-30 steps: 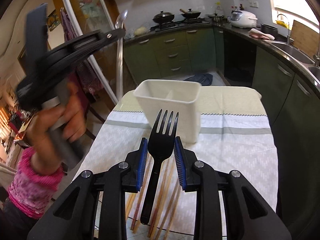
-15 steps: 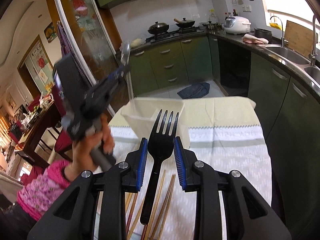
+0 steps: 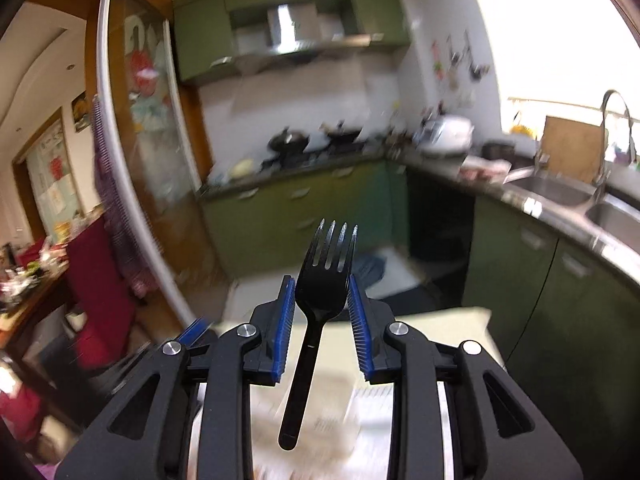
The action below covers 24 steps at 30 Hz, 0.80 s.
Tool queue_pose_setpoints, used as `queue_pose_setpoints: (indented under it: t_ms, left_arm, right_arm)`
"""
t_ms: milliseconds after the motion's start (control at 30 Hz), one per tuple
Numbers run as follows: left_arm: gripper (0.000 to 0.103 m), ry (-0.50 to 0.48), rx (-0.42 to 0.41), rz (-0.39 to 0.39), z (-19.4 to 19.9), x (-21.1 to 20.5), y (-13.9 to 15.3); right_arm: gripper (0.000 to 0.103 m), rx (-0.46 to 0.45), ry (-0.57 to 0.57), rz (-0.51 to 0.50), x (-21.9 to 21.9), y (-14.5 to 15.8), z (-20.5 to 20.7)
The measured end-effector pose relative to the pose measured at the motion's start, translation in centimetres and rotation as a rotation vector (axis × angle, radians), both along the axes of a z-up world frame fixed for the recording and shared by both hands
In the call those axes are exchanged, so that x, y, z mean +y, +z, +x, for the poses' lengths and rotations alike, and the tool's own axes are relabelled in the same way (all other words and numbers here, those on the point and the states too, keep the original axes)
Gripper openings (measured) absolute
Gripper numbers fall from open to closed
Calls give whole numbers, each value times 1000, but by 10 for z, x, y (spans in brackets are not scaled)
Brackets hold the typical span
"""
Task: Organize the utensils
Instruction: 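Lift spoon and fork over the white basket and open both tools to drop them, then bring both open tools back down to the wooden chopsticks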
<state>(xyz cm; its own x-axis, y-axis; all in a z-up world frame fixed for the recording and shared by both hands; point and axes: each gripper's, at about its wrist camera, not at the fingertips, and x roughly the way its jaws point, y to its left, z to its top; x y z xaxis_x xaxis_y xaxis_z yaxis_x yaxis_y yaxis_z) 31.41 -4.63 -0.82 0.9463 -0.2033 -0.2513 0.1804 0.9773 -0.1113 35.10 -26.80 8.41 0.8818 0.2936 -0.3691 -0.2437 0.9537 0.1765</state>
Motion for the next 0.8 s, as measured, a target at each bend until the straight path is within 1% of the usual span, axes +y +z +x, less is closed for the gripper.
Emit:
queue_pose_setpoints:
  t_ms: [67, 133, 200, 333, 433, 533, 600, 700, 767, 800]
  left_arm:
    - [23, -3, -5, 2, -10, 4, 4]
    - [23, -2, 2, -9, -16, 10, 7]
    - [23, -10, 5, -19, -23, 14, 10]
    - [23, -29, 19, -11, -34, 15, 11]
    - [23, -39, 44, -6, -39, 14, 10]
    - [24, -38, 76, -6, -42, 15, 8]
    - [24, -34, 113, -9, -43, 17, 7]
    - [24, -22, 180, -6, -46, 18, 1]
    - [24, -4, 254, 18, -51, 18, -6]
    - [24, 5, 312, 35, -54, 17, -13]
  right_arm:
    - [28, -52, -40, -35, 9, -1, 12]
    - [28, -71, -52, -75, 19, -12, 25]
    - [28, -58, -44, -100, 25, -26, 35]
    - [28, 1, 6, -104, 36, -59, 43]
    - [34, 24, 28, -116, 38, -80, 38]
    - [35, 37, 40, -117, 36, -91, 26]
    - [35, 40, 46, -107, 34, -94, 15]
    - [35, 37, 50, -87, 23, -87, -3]
    - [35, 41, 47, -77, 9, -81, -25]
    - [35, 49, 46, -77, 2, -78, -35]
